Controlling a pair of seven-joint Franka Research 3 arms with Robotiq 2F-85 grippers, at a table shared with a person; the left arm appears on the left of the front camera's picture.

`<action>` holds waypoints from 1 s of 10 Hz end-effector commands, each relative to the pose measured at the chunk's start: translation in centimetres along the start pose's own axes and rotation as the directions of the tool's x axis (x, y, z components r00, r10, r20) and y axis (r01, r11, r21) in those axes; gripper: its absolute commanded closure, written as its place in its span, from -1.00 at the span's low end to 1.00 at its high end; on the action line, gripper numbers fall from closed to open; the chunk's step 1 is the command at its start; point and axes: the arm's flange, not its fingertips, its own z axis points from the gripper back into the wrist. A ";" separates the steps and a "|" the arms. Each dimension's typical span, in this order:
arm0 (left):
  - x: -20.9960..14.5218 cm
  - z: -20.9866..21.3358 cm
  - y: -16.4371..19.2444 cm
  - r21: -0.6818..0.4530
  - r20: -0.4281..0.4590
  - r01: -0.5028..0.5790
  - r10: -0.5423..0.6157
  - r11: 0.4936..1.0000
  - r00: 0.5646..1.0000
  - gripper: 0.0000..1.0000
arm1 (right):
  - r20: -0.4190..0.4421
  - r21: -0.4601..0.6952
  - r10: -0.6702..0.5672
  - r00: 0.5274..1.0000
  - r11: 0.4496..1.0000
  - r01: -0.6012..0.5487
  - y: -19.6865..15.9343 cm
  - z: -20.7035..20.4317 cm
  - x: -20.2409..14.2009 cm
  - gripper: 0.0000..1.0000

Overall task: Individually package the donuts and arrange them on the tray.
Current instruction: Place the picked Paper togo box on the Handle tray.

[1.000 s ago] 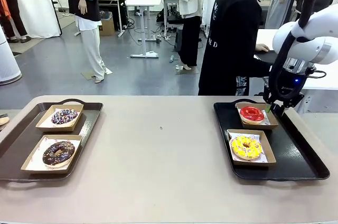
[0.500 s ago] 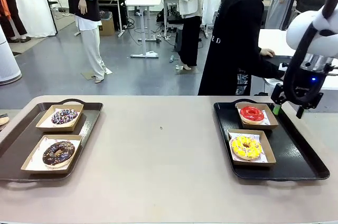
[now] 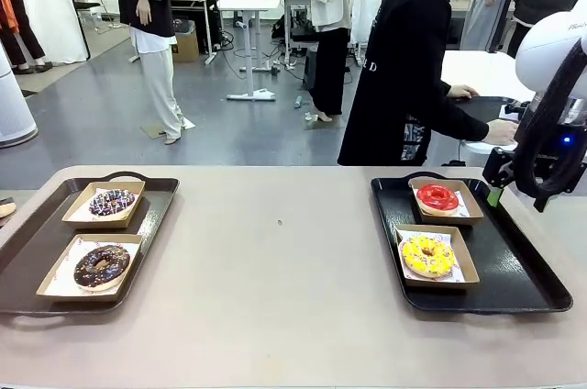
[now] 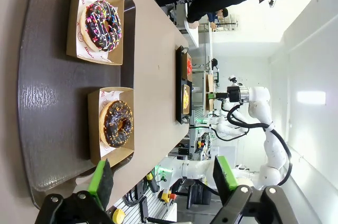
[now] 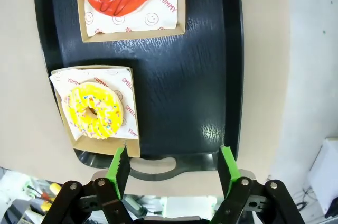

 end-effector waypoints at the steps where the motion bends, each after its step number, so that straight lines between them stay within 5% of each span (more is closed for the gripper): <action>1: -0.4 0.0 -0.1 0.007 0.003 0.005 -0.005 1.000 1.000 -1.00 | -0.009 0.002 0.016 1.000 1.000 -0.016 -0.4 -0.4 0.8 -0.71; 10: -0.4 0.0 -0.1 0.007 0.003 0.005 -0.005 1.000 1.000 -1.00 | -0.009 0.002 0.016 1.000 1.000 -0.016 -0.4 -0.4 0.8 -0.71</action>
